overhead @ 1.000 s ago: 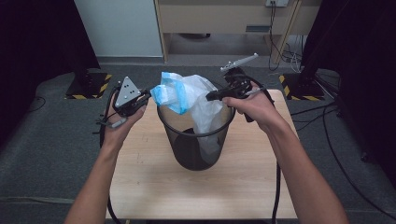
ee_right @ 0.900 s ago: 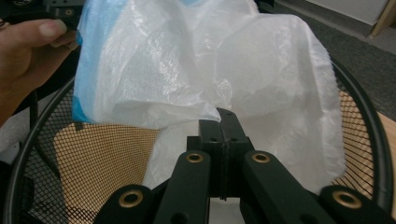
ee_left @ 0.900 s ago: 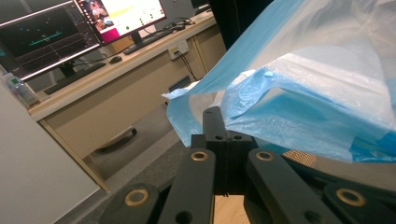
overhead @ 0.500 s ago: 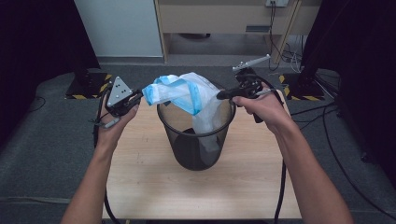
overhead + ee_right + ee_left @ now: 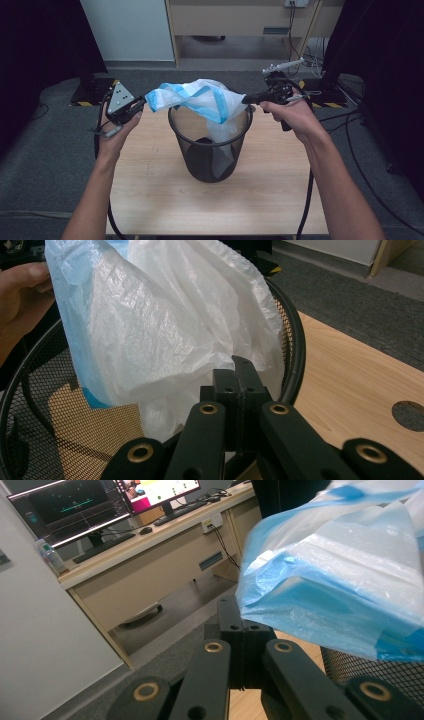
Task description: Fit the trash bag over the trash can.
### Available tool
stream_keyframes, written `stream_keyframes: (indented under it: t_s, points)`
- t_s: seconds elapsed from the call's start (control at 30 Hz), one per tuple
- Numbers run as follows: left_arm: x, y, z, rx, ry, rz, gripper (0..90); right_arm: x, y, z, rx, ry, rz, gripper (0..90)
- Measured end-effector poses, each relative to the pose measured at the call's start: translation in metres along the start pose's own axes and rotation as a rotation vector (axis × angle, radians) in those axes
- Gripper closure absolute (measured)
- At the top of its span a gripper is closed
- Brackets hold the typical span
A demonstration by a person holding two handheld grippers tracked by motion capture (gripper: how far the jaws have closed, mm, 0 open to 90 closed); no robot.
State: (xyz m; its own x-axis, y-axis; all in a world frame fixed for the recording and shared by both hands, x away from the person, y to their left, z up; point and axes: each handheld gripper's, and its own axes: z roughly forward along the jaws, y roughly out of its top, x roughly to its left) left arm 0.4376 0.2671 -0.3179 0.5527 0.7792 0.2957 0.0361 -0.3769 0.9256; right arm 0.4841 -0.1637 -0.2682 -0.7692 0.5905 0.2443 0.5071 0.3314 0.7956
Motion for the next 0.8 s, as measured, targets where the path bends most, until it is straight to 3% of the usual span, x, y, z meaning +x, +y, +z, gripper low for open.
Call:
stream_keyframes:
  t_s: [0.1,0.3,0.5,0.53,0.67,0.8]
  points:
    - [0.001,-0.001,-0.001,-0.003,0.002,-0.005,90.0,-0.002,-0.001,-0.002,-0.002,-0.004,0.000,90.0]
    - [-0.008,0.003,0.002,0.007,-0.011,0.027,90.0,0.002,-0.001,0.003,-0.001,0.010,-0.006,90.0]
    - [-0.019,0.009,0.010,0.034,-0.013,0.059,90.0,0.011,0.000,0.006,-0.006,0.029,-0.059,73.9]
    - [-0.020,0.011,0.013,0.038,-0.011,0.055,90.0,0.014,-0.001,0.006,-0.005,0.031,-0.074,64.6]
    - [-0.024,0.014,0.019,0.051,-0.008,0.053,90.0,0.019,-0.002,0.005,-0.009,0.028,-0.098,47.5]
    - [-0.026,0.018,0.022,0.053,-0.007,0.063,90.0,0.025,-0.003,0.003,-0.012,0.030,-0.122,38.4]
